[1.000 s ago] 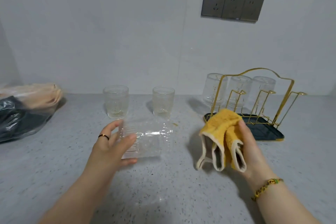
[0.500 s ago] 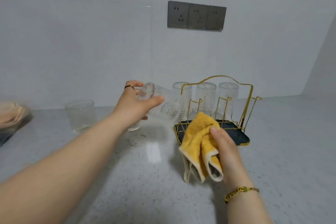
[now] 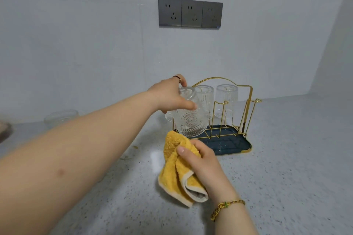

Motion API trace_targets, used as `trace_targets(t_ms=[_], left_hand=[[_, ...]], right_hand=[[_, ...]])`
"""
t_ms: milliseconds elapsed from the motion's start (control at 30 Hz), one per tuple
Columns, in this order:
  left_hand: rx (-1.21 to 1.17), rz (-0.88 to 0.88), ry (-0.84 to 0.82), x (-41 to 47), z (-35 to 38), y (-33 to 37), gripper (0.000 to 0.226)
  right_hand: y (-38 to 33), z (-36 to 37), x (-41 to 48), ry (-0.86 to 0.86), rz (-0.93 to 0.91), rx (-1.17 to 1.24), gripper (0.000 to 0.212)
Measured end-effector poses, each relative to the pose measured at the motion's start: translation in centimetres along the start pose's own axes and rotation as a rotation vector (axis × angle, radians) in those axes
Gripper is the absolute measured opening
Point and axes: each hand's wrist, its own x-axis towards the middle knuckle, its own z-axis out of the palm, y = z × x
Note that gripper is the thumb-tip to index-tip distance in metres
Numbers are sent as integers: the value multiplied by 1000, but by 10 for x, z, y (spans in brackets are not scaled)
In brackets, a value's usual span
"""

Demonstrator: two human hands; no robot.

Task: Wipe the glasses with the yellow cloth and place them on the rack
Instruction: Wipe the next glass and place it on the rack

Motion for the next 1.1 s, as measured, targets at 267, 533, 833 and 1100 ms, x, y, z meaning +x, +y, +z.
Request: trace_targets(t_ms=[267, 533, 833, 1100], left_hand=[[9, 10, -116, 4, 15, -4, 66], [-59, 67, -65, -7, 11, -29, 57], [-383, 115, -238, -91, 15, -88, 51], [-588, 71, -59, -124, 7, -117, 17]], right_hand=[[0, -1, 0, -94, -8, -6, 20], [2, 0, 2, -106, -22, 13, 19], [1, 20, -4, -106, -14, 271, 52], [10, 70, -20, -227, -25, 346, 78]])
